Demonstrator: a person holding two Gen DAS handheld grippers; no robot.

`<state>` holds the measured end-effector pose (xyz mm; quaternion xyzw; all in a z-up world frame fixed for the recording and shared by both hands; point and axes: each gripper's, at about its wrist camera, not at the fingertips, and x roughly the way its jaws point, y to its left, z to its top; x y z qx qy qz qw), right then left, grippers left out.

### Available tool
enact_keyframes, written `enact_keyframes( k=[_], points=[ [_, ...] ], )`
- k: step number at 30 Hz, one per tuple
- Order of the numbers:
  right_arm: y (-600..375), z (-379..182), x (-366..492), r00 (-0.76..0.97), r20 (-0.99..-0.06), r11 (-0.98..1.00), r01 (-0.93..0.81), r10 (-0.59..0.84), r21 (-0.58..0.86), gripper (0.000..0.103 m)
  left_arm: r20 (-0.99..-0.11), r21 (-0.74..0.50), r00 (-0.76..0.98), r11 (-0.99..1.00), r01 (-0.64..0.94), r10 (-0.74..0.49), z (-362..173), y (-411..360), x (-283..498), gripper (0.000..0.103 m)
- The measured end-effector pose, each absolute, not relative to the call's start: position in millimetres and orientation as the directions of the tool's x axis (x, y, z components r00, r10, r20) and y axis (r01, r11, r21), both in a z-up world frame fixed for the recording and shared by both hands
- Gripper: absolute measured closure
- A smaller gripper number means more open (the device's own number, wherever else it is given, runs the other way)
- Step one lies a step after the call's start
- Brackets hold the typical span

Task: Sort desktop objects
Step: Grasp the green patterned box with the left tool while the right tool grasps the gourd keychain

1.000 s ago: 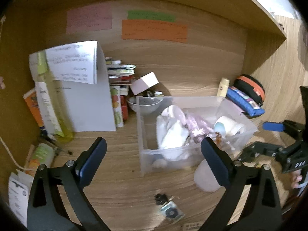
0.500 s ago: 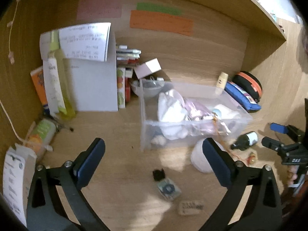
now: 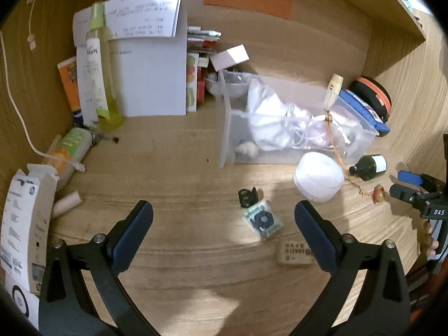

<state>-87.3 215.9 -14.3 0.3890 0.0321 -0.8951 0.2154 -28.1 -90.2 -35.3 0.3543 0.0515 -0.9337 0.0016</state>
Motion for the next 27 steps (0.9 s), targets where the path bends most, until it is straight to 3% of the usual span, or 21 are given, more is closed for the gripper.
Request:
enact_keyframes(
  k=[6, 15, 17, 19, 22, 27],
  points=[
    [210, -19, -83, -0.589, -0.729, -0.897, 0.434, -0.349, 0.079, 0.006, -0.700, -0.152, -0.707, -0.988, 0.010, 0.100, -48, -84, -37, 0.001],
    [198, -24, -80, -0.554, -0.754, -0.875, 0.480, -0.354, 0.058, 0.006, -0.719, -0.086, -0.689, -0.996, -0.039, 0.089, -58, -56, -45, 0.001],
    [195, -24, -81, -0.546, -0.758, -0.870, 0.490, -0.357, 0.057, 0.006, -0.727, -0.077, -0.680, -0.995, -0.055, 0.094, -58, -52, -48, 0.011],
    [194, -24, -82, -0.545, -0.756, -0.867, 0.494, -0.363, 0.060, 0.007, -0.747, -0.075, -0.657, -0.994, -0.077, 0.107, -61, -49, -53, 0.034],
    [193, -24, -86, -0.540, -0.758, -0.864, 0.500, -0.366, 0.061, 0.008, -0.760, -0.081, -0.640, -0.993, -0.080, 0.114, -64, -50, -57, 0.036],
    [188, -28, -90, -0.509, -0.775, -0.855, 0.514, -0.374, 0.074, 0.029, -0.760, -0.081, -0.641, -0.994, -0.070, 0.107, -65, -53, -58, 0.047]
  ],
)
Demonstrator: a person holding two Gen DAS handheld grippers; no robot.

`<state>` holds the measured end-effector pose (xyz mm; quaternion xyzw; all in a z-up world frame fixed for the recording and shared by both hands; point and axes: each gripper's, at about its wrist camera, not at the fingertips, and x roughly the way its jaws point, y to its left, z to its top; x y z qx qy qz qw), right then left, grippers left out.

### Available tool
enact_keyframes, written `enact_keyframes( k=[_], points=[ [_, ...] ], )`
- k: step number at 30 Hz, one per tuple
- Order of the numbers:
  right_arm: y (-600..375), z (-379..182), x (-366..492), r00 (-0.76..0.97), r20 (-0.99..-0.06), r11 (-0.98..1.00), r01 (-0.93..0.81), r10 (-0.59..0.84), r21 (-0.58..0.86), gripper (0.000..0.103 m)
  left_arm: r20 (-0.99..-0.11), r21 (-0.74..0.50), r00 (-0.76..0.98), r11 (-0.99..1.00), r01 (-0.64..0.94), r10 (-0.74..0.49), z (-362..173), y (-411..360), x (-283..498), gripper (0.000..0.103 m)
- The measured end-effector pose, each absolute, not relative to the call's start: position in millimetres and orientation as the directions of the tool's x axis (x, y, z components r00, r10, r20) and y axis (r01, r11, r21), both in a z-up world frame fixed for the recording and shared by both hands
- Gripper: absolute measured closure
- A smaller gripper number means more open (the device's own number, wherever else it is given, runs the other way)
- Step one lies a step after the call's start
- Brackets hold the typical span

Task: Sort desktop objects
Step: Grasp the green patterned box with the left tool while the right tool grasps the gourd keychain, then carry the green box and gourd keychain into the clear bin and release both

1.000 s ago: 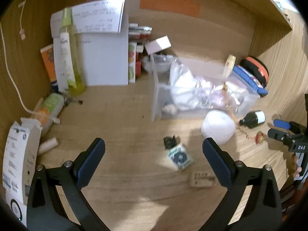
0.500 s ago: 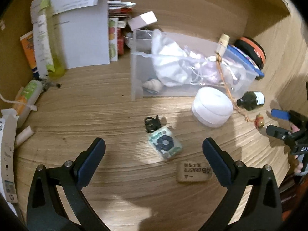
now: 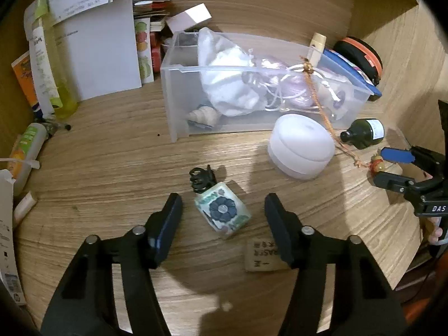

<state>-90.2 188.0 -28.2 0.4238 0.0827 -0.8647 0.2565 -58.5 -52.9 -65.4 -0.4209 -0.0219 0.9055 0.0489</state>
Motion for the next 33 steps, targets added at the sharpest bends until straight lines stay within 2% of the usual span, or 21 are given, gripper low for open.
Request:
enact_keyframes(
  k=[2, 4, 8, 16, 33],
  points=[
    [186, -31, -92, -0.497, -0.785, -0.854, 0.515, -0.370, 0.076, 0.036, -0.759, -0.074, -0.644, -0.995, -0.062, 0.097, -66, -54, -60, 0.053],
    [184, -31, -92, -0.496, -0.786, -0.852, 0.518, -0.369, 0.074, 0.044, -0.756, -0.071, -0.648, -0.996, -0.059, 0.092, -66, -55, -60, 0.064],
    [183, -30, -90, -0.493, -0.784, -0.847, 0.527, -0.377, 0.075, 0.066, -0.752, -0.047, -0.655, -0.997, -0.065, 0.078, -67, -55, -55, 0.064],
    [182, -23, -84, -0.493, -0.760, -0.833, 0.541, -0.425, 0.116, 0.066, -0.728, -0.071, -0.680, -0.997, -0.042, 0.081, -58, -63, -50, 0.064],
    [180, 53, -78, -0.609, -0.584, -0.800, 0.588, -0.537, 0.121, 0.066, -0.596, -0.109, -0.797, -0.993, -0.044, 0.101, -6, -71, -51, 0.064]
  ],
)
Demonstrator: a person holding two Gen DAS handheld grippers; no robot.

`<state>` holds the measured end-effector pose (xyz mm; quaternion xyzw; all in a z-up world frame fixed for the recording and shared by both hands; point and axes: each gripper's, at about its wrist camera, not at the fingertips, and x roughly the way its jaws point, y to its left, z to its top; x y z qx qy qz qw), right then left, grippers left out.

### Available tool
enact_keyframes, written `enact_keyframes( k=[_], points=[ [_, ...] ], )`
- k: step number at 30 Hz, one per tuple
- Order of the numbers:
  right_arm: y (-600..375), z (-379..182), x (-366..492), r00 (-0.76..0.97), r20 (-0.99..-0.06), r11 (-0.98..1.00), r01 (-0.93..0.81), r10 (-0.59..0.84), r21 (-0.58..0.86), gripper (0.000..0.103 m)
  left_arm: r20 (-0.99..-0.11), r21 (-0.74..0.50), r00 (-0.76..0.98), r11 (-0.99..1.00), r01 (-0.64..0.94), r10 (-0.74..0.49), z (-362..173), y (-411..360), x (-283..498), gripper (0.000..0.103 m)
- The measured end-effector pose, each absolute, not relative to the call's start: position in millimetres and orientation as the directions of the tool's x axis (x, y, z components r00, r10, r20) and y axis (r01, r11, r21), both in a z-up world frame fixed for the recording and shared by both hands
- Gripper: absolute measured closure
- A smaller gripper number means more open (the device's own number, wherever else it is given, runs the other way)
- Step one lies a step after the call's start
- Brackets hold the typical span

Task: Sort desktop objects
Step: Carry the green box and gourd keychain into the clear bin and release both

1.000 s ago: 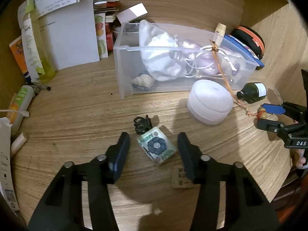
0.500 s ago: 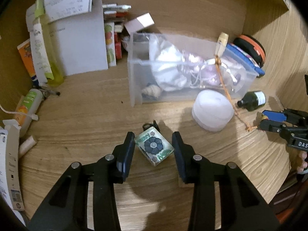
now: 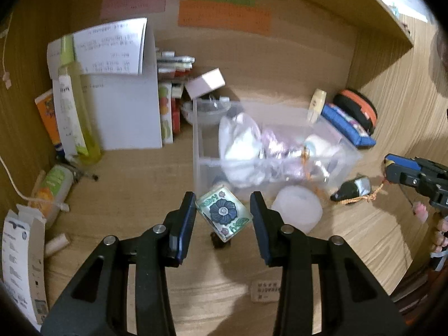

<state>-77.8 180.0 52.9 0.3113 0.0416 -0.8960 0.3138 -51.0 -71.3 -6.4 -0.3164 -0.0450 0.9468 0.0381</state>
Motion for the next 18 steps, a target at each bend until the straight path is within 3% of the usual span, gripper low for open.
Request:
enact_keyframes(
  k=[13, 18],
  points=[
    [182, 102, -116, -0.734, -0.443, -0.828, 0.560, -0.514, 0.033, 0.066, -0.517, -0.096, -0.849, -0.993, -0.070, 0.110, 19, -71, -69, 0.064],
    [181, 98, -133, -0.728, -0.425, -0.824, 0.559, -0.539, 0.088, 0.066, -0.472, -0.102, -0.876, -0.993, -0.061, 0.102, 32, -75, -78, 0.064]
  ],
)
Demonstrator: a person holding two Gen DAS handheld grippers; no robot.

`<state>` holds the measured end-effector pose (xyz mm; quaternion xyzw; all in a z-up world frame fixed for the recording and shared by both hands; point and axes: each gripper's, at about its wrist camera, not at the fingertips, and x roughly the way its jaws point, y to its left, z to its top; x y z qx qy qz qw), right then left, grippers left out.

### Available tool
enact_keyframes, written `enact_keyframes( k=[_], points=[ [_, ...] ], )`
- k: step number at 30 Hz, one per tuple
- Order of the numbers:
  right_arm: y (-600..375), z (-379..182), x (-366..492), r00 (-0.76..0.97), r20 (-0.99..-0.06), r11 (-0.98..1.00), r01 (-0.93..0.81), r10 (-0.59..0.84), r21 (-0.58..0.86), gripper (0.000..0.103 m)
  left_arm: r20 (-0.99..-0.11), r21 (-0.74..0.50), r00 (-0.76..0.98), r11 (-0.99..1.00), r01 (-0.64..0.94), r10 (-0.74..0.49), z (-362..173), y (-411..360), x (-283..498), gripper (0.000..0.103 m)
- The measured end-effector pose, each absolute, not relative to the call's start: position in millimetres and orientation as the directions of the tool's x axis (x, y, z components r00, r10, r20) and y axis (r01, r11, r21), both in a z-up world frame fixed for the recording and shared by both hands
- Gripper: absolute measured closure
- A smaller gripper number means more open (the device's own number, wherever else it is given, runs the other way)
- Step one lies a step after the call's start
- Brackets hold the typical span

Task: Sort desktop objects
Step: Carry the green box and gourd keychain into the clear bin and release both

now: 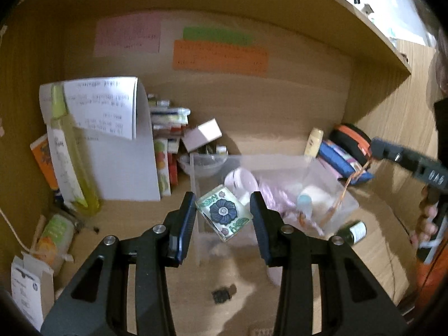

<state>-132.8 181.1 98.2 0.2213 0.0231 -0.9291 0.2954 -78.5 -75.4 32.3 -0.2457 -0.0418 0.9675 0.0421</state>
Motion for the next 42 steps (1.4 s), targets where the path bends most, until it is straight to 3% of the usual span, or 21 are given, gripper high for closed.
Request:
enact_keyframes(
  k=[5, 20, 31, 35, 39, 42],
  points=[
    [169, 74, -150, -0.736, -0.474, -0.853, 0.519, -0.483, 0.063, 0.066, -0.484, -0.082, -0.870, -0.995, -0.057, 0.090, 27, -71, -97, 0.064],
    [159, 23, -178, -0.624, -0.600, -0.832, 0.538, -0.501, 0.135, 0.066, -0.545, -0.045, -0.836, -0.998, -0.053, 0.069, -9, -61, -124, 0.064],
    [150, 21, -171, -0.621, -0.600, -0.818, 0.566, -0.503, 0.100, 0.065, -0.562, -0.071, -0.821, -0.995, -0.070, 0.098, -13, -64, -128, 0.064],
    [149, 21, -170, -0.617, -0.599, -0.813, 0.573, -0.510, 0.102, 0.051, -0.555, -0.065, -0.826, -0.995, -0.073, 0.097, -12, -63, -127, 0.064],
    [145, 23, -165, -0.627, -0.588, -0.808, 0.584, -0.511, 0.079, 0.046, -0.539, -0.072, -0.835, -0.994, -0.084, 0.110, -8, -63, -124, 0.064],
    [145, 26, -161, -0.652, -0.570, -0.815, 0.577, -0.501, 0.055, 0.033, -0.531, -0.068, -0.840, -0.994, -0.091, 0.113, -4, -61, -120, 0.064]
  ],
)
